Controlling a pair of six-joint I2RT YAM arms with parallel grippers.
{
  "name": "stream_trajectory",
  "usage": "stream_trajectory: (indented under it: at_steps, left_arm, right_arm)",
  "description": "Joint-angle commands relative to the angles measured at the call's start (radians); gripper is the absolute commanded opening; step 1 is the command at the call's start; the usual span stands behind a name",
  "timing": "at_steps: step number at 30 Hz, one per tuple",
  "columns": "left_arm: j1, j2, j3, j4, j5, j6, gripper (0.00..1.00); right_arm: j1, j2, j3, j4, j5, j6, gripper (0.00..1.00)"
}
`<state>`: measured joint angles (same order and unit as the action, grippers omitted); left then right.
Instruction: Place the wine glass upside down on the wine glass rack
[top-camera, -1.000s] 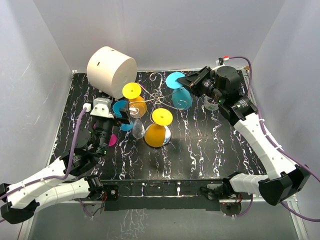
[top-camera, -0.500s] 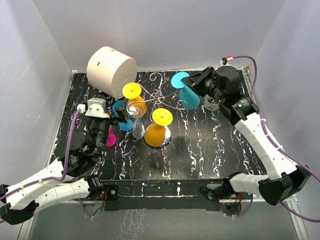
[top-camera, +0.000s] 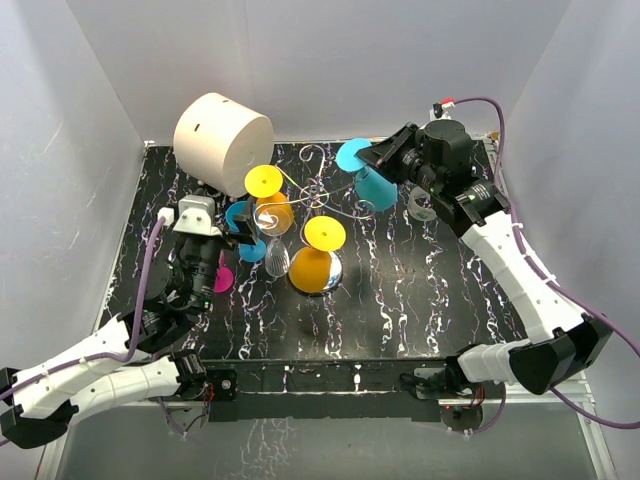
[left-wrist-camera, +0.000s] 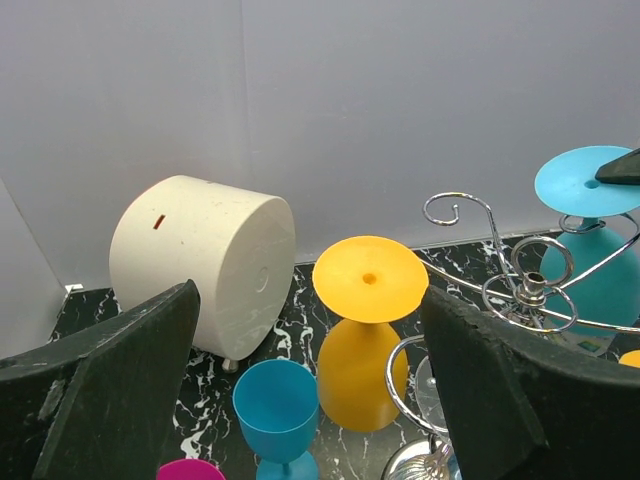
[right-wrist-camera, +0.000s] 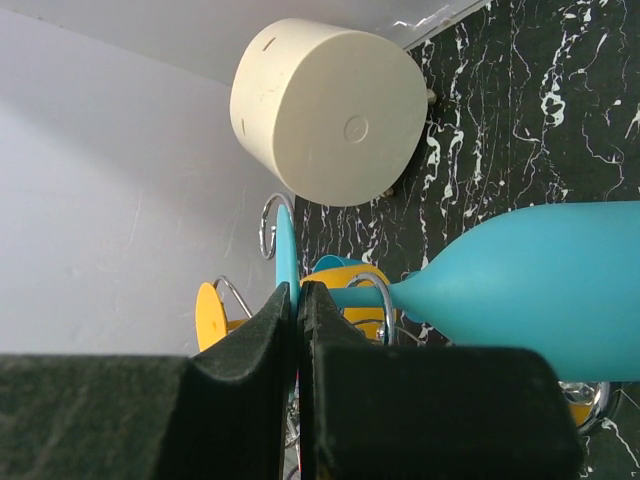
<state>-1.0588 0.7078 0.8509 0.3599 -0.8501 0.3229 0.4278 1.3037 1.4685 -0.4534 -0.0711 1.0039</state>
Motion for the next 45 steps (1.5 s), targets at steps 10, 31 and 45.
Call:
stream_trajectory:
  at_steps: [10, 31, 45]
  left_arm:
    - [-0.003, -0.034, 0.020, 0.005, 0.011, 0.028, 0.91]
    - [-0.003, -0.062, 0.019, -0.018, 0.014, 0.007, 0.91]
    - [-0.003, -0.070, 0.017, -0.032, 0.010, 0.004, 0.91]
  right_arm:
    - [0.000, 0.012, 0.064, 0.039, -0.033, -0.041, 0.16]
    - [0.000, -0.015, 0.077, -0.028, 0.044, -0.051, 0.46]
    - [-0.001, 0.058, 0.109, 0.032, 0.064, -0.115, 0.48]
